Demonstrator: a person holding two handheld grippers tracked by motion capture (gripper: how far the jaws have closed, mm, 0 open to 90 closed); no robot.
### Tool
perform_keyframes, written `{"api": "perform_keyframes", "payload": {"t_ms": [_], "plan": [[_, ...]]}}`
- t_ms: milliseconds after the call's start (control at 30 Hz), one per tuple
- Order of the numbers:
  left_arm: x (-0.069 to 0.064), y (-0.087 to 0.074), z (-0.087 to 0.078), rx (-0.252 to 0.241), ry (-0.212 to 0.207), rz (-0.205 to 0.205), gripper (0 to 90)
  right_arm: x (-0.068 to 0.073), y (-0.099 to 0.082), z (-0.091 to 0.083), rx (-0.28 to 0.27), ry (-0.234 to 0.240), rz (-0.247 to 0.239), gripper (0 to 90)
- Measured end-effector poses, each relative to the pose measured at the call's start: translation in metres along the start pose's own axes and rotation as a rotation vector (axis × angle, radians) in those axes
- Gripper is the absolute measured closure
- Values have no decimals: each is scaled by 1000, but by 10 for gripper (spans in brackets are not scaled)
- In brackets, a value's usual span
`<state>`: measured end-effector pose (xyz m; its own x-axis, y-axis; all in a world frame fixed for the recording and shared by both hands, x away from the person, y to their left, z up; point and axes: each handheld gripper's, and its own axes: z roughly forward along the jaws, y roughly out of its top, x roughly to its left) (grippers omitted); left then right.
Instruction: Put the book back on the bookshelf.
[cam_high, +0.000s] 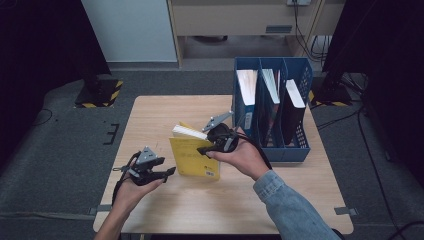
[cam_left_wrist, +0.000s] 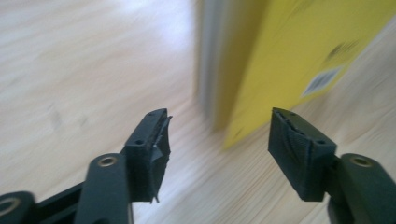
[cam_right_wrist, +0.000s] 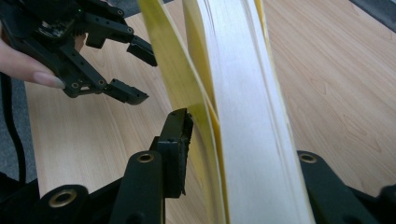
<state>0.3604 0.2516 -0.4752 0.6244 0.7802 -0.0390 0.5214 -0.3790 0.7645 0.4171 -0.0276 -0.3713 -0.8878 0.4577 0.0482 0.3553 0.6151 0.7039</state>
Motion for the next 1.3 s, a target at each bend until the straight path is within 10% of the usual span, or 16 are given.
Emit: {"api": "perform_keyframes", "payload": {"t_ms": [167,400,833,1300], "plan": [[14,-23,4,84,107,4,250,-3,2,2,8,10,12,710],[26,-28,2,89,123,-33,175,-11,2,2,4,26,55,739],[61,-59,0,163,131,-150,56,-38,6,5,-38,42,301,747],[58,-61,5,186,128,-113,27,-42,15,6,-80,46,364,746]]}}
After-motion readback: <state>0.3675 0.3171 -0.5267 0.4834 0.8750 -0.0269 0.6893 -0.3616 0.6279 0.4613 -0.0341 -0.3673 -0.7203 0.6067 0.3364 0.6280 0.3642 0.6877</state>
